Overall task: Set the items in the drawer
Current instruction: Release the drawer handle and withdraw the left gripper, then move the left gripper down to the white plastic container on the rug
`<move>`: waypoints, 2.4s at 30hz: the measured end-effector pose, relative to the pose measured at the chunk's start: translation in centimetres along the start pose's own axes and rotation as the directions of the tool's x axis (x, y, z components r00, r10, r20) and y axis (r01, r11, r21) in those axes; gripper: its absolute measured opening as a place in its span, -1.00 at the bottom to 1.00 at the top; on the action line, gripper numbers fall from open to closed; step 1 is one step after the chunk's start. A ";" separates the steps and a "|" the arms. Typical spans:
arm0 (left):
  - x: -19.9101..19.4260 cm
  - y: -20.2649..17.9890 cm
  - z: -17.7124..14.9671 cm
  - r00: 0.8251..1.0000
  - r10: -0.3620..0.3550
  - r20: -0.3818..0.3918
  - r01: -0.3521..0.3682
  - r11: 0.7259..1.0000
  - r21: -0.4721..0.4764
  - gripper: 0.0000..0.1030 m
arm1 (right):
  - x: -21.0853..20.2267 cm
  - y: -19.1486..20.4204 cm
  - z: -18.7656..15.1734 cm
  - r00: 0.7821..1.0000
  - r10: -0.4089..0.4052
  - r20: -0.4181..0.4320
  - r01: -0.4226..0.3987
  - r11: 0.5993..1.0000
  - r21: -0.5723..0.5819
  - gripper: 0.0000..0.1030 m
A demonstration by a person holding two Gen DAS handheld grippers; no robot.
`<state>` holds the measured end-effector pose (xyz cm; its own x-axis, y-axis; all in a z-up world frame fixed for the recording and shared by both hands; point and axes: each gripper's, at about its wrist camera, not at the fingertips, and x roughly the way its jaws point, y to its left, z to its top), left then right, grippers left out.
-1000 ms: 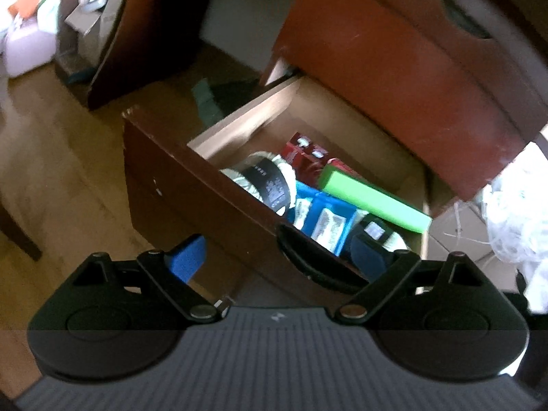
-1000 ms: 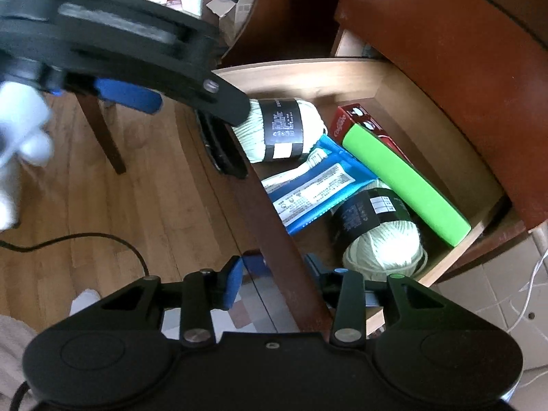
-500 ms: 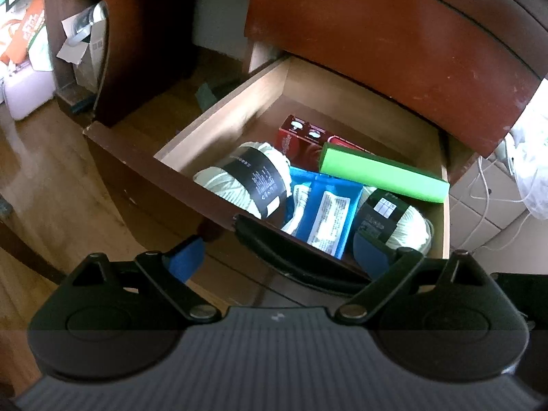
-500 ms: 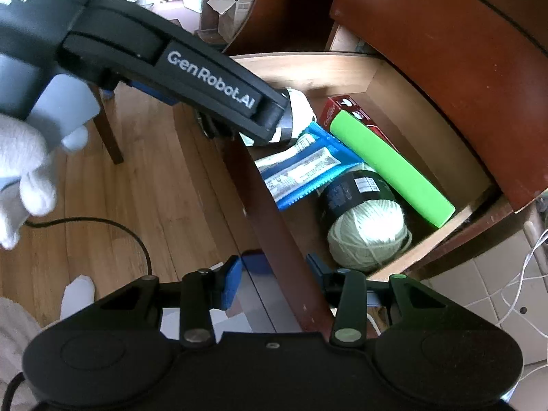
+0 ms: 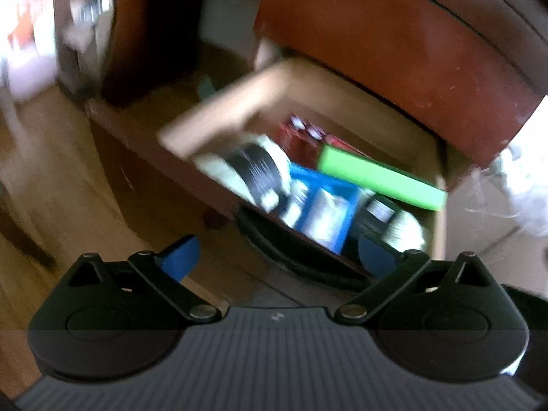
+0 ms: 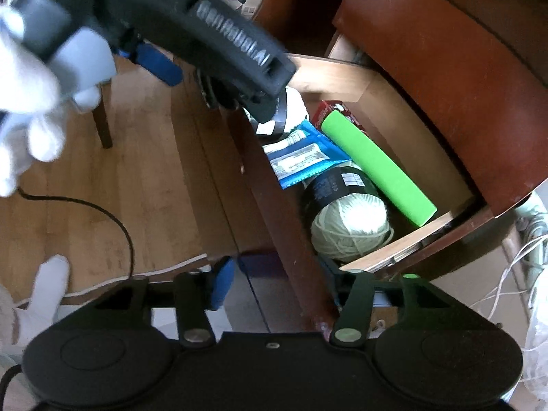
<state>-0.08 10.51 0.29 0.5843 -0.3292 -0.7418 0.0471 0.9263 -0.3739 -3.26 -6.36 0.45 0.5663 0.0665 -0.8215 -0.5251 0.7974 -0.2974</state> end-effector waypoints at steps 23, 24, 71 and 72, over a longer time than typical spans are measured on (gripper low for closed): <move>-7.7 -7.8 -9.6 0.973 -0.208 0.102 0.201 0.977 0.069 1.00 | -8.7 -4.6 -8.2 0.974 -0.150 0.168 0.095 0.950 0.298 0.75; -7.4 -8.1 -10.2 0.976 -0.185 0.115 0.175 0.980 0.092 1.00 | -8.9 -4.5 -8.6 0.971 -0.158 0.177 0.102 0.951 0.292 0.75; 17.6 -4.0 -24.5 0.993 0.076 0.086 -0.090 0.983 0.162 1.00 | 19.2 3.2 -21.4 1.000 -0.008 -0.023 0.005 0.991 -0.130 0.77; 18.3 -3.6 -24.5 0.994 0.082 0.071 -0.091 0.987 0.134 1.00 | 19.6 3.4 -22.0 0.999 -0.016 -0.034 0.011 0.989 -0.145 0.77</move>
<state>-9.41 -3.38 -25.57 0.6422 -0.2385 -0.7285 0.1020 0.9685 -0.2272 -7.95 -15.51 -27.36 0.5527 0.0327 -0.8328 -0.6053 0.7026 -0.3741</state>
